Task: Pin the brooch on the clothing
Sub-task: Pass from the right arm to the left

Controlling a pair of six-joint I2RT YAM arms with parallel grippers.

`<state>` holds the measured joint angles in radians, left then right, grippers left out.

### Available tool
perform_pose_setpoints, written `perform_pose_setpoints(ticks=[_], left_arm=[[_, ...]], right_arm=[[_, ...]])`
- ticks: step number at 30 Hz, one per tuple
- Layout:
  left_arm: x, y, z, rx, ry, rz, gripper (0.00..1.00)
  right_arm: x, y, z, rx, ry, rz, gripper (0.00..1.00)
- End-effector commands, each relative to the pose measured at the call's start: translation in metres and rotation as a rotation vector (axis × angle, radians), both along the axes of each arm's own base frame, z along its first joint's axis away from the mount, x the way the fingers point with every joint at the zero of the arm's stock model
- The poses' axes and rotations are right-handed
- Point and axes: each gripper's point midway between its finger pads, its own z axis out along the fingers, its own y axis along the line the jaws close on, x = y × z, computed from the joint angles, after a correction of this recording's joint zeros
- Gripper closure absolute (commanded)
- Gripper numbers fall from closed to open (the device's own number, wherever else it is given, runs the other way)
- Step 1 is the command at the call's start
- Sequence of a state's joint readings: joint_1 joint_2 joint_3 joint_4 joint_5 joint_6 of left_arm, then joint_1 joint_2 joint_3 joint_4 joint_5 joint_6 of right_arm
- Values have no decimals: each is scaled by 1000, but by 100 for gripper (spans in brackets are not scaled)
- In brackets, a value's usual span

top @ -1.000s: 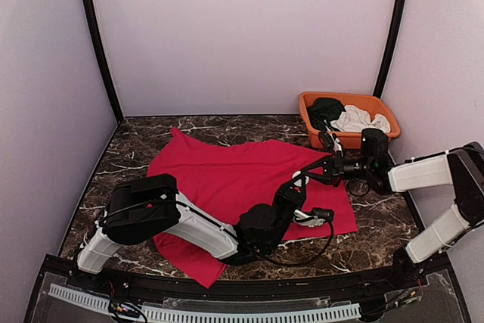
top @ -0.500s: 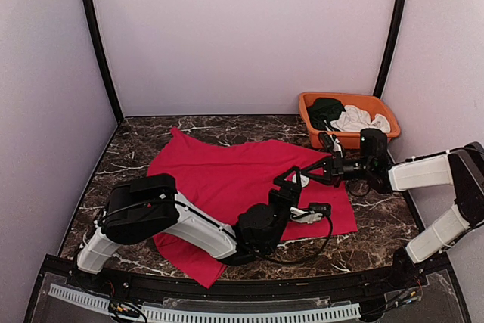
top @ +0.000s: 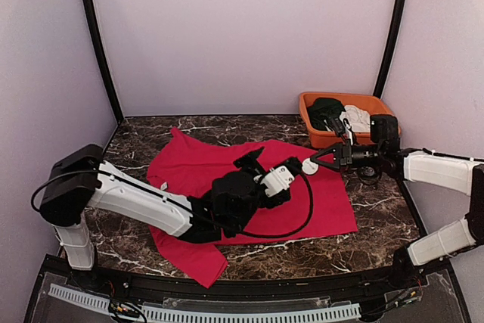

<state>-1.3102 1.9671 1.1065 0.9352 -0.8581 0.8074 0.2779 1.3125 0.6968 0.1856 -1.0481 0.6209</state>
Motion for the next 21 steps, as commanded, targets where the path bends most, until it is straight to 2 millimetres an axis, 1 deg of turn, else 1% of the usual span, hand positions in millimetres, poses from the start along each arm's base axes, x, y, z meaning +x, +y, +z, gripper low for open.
perform_pose_setpoints(ticks=[1,2,3,4,5,6,7,8,9,10,11,12,13,14,15,16,17,19,21], left_arm=[[7,14,-3,-352,490,-162,1],[7,15,0,-388,570,-266,1],[9,17,3,-468,647,-302,1],[4,15,10,-509,736,-443,1],[-10,9,13,-547,848,-569,1],[0,12,20,-581,872,-605,1],[-15,6,22,-575,952,-712,1],[-10,2,23,-570,986,-735,2],[-23,-3,22,-538,1042,-816,3],[-21,-10,18,-520,1090,-836,5],[-32,-13,17,-497,1148,-906,6],[-29,-19,13,-508,1202,-924,7],[-39,-20,14,-499,1256,-995,8],[-35,-23,15,-538,1295,-1021,9],[-42,-21,17,-536,1336,-1080,9],[-39,-22,22,-582,1361,-1111,9],[-44,-21,24,-578,1394,-1158,10],[-42,-21,35,-599,1403,-1225,10],[-40,-27,29,-592,1456,-1219,11]], right_arm=[[-2,-11,5,-72,-54,-20,100],[-4,-12,5,-86,-60,-16,100],[-6,-14,6,-98,-69,-14,100],[-8,-14,9,-107,-84,-5,100],[-12,-15,11,-113,-96,5,100],[-14,-15,13,-116,-110,13,100],[-16,-16,15,-121,-124,22,100],[-18,-16,19,-123,-139,30,100],[-21,-16,20,-126,-144,40,100],[-23,-16,22,-129,-155,49,100],[-26,-17,24,-130,-164,57,100],[-28,-17,24,-132,-172,64,100],[-30,-17,26,-131,-183,69,100],[-32,-17,27,-129,-189,73,100],[-34,-16,27,-126,-195,79,100],[-36,-16,28,-125,-203,83,100],[-38,-15,27,-125,-205,89,100],[-41,-13,26,-125,-210,99,100],[-45,-11,24,-125,-212,113,100]])
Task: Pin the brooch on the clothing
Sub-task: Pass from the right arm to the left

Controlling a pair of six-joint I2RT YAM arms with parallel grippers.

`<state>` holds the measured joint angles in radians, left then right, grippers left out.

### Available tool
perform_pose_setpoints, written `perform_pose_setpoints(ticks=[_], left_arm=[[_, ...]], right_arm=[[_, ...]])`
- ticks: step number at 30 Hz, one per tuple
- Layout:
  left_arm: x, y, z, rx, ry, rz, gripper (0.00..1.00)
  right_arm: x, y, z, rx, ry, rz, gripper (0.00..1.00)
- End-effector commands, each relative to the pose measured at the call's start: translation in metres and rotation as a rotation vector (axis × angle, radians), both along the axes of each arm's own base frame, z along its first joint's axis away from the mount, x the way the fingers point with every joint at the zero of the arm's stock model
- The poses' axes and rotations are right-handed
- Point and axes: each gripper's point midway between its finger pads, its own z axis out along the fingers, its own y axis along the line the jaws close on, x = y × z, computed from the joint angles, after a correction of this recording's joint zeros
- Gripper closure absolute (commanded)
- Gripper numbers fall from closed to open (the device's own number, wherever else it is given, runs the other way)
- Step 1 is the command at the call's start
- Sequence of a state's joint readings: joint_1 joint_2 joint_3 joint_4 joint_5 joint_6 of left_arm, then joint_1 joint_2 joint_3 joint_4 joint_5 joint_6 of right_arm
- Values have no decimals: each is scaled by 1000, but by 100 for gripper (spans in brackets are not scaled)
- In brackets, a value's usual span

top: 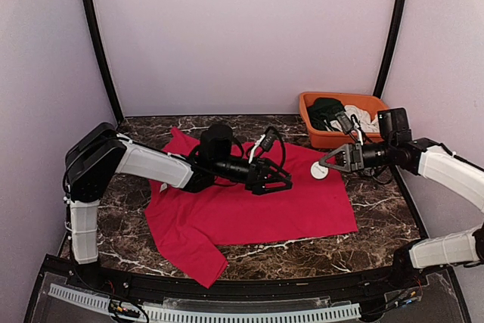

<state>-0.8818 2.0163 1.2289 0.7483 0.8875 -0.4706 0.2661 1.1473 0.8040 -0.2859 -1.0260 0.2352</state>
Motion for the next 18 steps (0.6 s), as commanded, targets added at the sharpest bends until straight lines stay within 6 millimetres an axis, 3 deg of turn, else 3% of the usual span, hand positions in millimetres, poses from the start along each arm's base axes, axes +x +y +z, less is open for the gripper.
perform_pose_setpoints(ticks=[1,5,13,18], left_arm=[[-14,3,38,-87,79,-185,11],[-6,-5,43,-85,102,-187,15],[3,-20,38,-39,141,-221,32],[6,-25,24,-4,166,-225,32]], right_arm=[[-12,6,1,1,-32,53,100],[-17,9,-3,-1,-32,73,100],[-23,13,-8,-2,-23,98,100],[-25,15,-10,-1,-18,108,100]])
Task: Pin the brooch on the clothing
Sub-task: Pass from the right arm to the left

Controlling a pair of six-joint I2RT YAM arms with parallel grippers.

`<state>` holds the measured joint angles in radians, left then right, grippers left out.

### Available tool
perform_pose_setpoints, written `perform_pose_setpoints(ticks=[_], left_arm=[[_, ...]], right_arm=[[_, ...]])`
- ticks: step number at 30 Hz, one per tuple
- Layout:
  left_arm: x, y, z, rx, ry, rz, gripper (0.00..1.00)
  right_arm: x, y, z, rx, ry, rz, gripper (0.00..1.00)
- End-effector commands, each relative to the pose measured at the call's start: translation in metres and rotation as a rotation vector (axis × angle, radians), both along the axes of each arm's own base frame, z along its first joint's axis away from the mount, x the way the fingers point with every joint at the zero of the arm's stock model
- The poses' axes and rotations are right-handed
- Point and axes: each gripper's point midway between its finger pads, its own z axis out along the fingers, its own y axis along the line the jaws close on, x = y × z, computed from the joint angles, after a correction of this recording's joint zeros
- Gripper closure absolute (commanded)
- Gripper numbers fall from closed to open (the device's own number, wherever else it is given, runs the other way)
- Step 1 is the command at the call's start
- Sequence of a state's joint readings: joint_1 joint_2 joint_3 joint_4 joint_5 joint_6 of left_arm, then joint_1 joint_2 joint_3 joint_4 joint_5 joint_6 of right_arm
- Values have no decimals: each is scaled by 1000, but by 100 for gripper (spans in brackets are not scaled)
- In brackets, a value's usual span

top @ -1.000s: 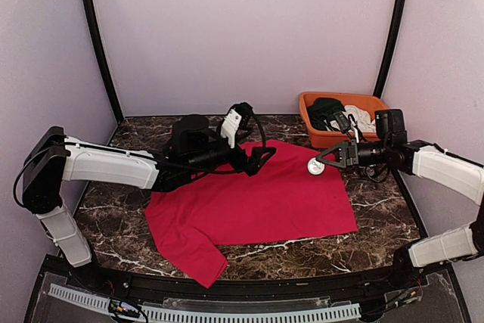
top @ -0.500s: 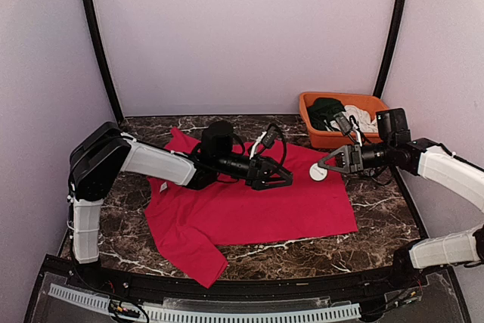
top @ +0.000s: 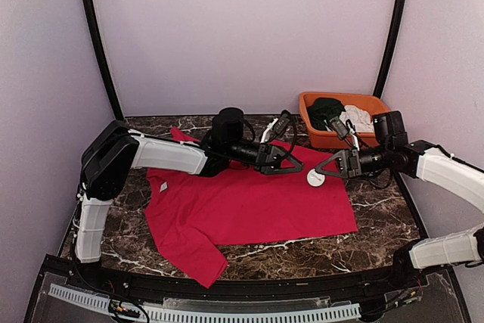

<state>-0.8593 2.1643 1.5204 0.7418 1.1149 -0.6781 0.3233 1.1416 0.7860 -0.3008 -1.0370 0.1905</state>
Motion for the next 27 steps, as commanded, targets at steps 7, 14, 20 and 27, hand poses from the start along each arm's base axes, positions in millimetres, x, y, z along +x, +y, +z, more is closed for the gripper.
perform_pose_setpoints(ticks=[7,14,20,27], left_arm=[[-5,-10,-19,66,41,-53,33],[-9,-16,-18,62,48,-72,37],[-15,-19,-20,64,51,-99,43],[-20,-20,-30,85,55,-113,48]], right_arm=[[-7,7,-9,7,10,45,100],[-5,10,-18,-4,32,47,100],[-3,12,-21,-2,44,46,100],[-2,12,-19,0,36,44,100]])
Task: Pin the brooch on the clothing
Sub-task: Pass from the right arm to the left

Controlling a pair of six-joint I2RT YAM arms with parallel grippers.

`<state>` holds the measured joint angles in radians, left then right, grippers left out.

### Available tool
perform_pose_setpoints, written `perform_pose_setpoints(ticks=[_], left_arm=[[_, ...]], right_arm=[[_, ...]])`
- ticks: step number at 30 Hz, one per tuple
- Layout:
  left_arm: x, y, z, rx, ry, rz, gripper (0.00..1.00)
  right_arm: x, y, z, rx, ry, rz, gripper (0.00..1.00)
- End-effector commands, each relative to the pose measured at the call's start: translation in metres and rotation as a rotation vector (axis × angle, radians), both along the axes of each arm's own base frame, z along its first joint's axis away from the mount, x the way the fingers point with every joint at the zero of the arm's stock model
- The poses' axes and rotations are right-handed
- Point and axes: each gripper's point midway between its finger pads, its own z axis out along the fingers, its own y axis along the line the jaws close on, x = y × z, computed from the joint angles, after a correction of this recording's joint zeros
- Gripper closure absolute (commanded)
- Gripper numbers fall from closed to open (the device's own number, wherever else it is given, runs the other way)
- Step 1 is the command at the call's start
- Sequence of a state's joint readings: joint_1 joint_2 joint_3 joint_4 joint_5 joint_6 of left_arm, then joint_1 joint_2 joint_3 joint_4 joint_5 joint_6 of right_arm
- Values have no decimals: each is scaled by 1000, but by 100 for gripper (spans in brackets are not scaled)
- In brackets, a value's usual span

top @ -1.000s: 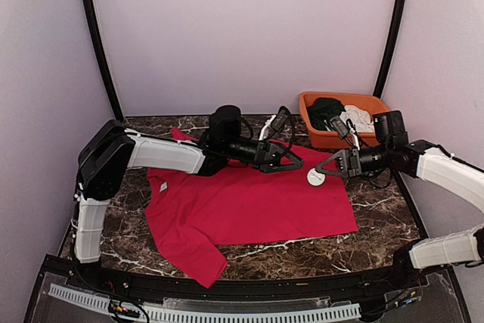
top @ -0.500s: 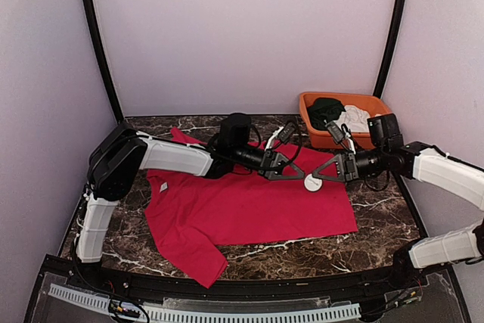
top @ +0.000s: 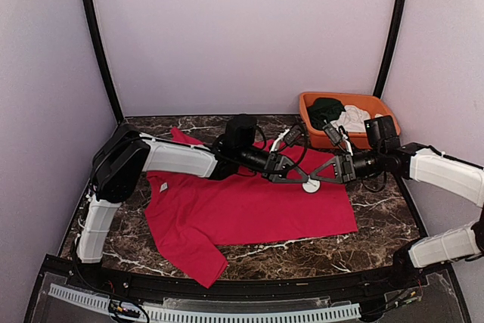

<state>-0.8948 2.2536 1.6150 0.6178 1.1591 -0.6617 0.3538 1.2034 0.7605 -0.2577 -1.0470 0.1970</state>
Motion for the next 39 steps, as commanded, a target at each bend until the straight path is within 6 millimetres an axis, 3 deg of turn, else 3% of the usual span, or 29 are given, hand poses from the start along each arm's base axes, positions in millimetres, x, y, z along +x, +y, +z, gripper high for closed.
perform_pose_setpoints(ticks=[1,17,25,30,35,38,39], left_arm=[[-7,-1,0,1,-7,-33,50],[-9,-5,1,-6,-8,-40,73],[-7,-7,-2,-4,-7,-35,94],[-6,-8,-2,-2,-1,-30,99],[-1,-6,4,-40,0,-2,99],[9,-2,8,-58,29,60,99],[14,1,17,-90,24,80,99]], right_arm=[[0,3,0,8,-12,8,100],[0,3,-1,8,-8,9,100],[-1,3,-1,9,-6,14,100],[0,3,-1,5,-10,11,100],[-1,1,9,15,-40,4,63],[0,-4,21,30,-79,-13,49],[0,-6,24,33,-90,-22,46]])
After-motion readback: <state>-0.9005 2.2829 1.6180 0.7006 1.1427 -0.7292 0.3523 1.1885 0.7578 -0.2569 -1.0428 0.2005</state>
